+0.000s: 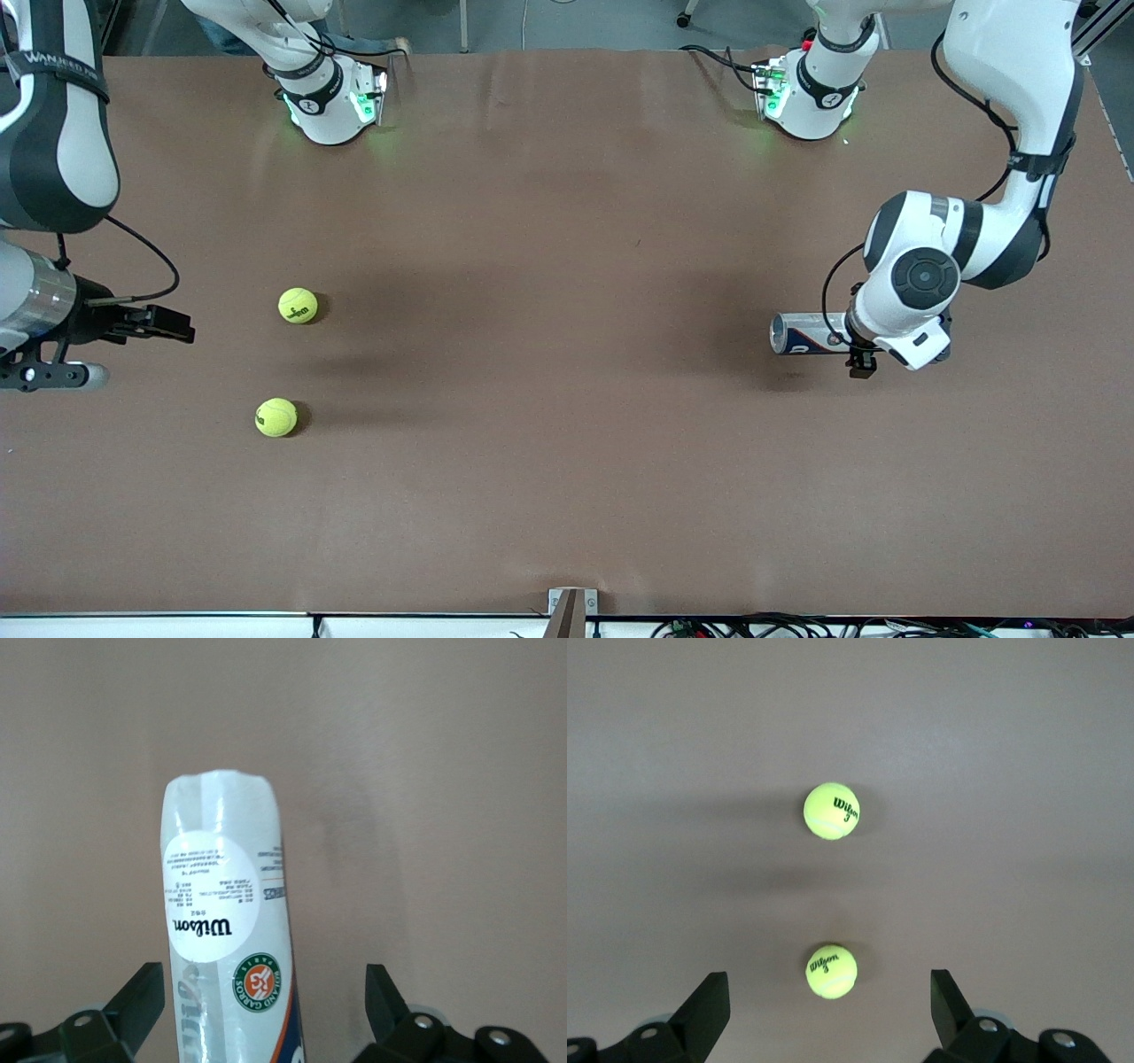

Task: Insert tennis ball vertically with right arm
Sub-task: 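Grasp the can with the left gripper while the right gripper grasps a ball, then lift the can with the left gripper while the right gripper brings the ball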

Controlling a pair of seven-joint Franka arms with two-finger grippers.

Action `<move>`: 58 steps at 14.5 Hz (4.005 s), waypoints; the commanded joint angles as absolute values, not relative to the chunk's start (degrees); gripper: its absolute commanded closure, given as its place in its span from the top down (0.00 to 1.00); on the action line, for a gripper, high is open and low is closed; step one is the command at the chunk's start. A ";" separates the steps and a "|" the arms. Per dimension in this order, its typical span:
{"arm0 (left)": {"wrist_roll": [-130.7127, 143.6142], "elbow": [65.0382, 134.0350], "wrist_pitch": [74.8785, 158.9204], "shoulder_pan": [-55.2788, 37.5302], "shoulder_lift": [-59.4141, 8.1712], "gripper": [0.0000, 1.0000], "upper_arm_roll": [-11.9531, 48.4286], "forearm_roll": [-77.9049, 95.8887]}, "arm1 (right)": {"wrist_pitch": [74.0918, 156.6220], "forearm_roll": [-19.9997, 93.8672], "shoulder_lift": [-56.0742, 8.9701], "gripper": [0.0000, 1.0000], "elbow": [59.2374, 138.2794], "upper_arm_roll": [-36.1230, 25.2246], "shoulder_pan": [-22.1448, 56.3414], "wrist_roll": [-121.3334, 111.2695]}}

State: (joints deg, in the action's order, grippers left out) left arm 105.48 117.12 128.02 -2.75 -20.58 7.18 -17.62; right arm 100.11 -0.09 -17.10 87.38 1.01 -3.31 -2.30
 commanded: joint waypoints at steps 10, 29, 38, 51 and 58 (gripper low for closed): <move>112.94 127.88 137.37 -2.99 -18.37 1.00 7.21 -22.94 | 105.37 -0.53 -23.90 1.00 87.36 1.58 -3.43 -2.20; 127.62 127.62 139.13 -3.25 -24.26 0.92 7.12 -38.76 | 124.61 -0.26 -38.58 1.00 89.03 1.67 -2.64 -2.02; 127.71 127.44 139.04 -3.34 -24.08 0.76 7.21 -38.76 | 126.56 -0.18 -40.87 1.00 89.74 1.67 -2.55 -2.02; 127.00 120.51 136.50 -2.64 -21.71 0.76 15.36 -29.02 | 126.91 -0.18 -42.36 0.79 89.47 1.67 -2.55 -2.11; 118.75 110.50 135.62 -3.43 -25.57 0.76 24.25 -12.95 | 126.91 -0.18 -42.45 0.45 89.39 1.67 -2.46 -2.11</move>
